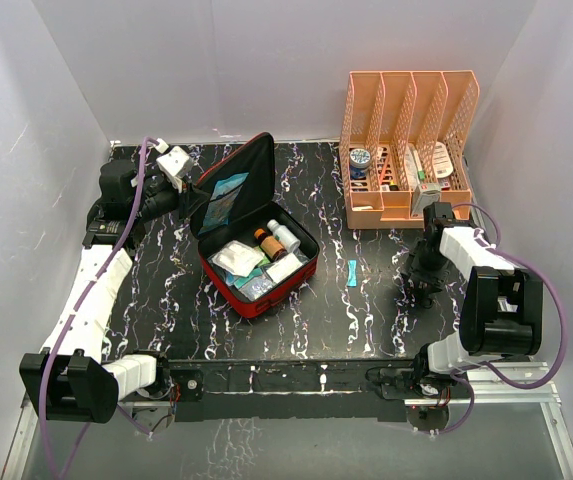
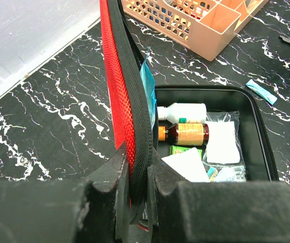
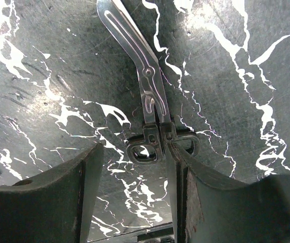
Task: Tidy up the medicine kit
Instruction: Pick up the scissors from the center of the board.
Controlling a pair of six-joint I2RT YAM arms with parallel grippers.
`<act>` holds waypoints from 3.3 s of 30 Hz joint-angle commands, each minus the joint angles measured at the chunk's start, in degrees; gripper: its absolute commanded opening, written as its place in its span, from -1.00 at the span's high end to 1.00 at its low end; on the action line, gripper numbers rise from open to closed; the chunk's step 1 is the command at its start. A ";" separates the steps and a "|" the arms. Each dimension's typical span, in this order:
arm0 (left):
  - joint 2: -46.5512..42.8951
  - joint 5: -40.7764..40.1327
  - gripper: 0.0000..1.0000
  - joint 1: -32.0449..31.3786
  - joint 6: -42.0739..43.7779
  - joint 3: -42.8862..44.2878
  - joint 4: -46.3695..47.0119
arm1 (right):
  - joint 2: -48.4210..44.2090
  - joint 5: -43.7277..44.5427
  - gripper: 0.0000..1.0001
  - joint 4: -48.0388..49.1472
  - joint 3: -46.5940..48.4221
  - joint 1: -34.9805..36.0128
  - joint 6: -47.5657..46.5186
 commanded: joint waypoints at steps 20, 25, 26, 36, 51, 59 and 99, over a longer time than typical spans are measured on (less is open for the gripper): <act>0.71 3.16 1.00 -0.58 0.09 2.00 -2.96 | -2.54 -6.88 0.06 8.27 -6.21 0.32 5.72; 0.71 3.35 1.00 -0.58 0.07 1.90 -3.11 | -2.77 -9.25 0.07 8.92 -5.45 1.05 8.06; 0.72 3.39 1.00 -0.57 0.03 1.90 -3.13 | -2.81 -9.50 0.07 8.86 -5.09 1.32 8.49; 0.20 3.17 1.00 -0.56 0.30 1.71 -3.67 | -2.67 -3.91 0.07 -0.01 8.83 1.58 4.05; 0.18 3.14 1.00 -0.56 0.09 1.89 -3.58 | 3.30 -1.89 0.07 -2.46 9.93 1.56 -2.17; 0.79 3.72 1.00 -0.56 0.26 2.16 -3.29 | 2.83 -0.52 0.09 -2.02 5.73 2.02 -1.90; 1.32 3.32 1.00 -0.58 0.81 2.14 -3.76 | 6.78 -0.22 0.19 4.55 0.71 4.07 -0.28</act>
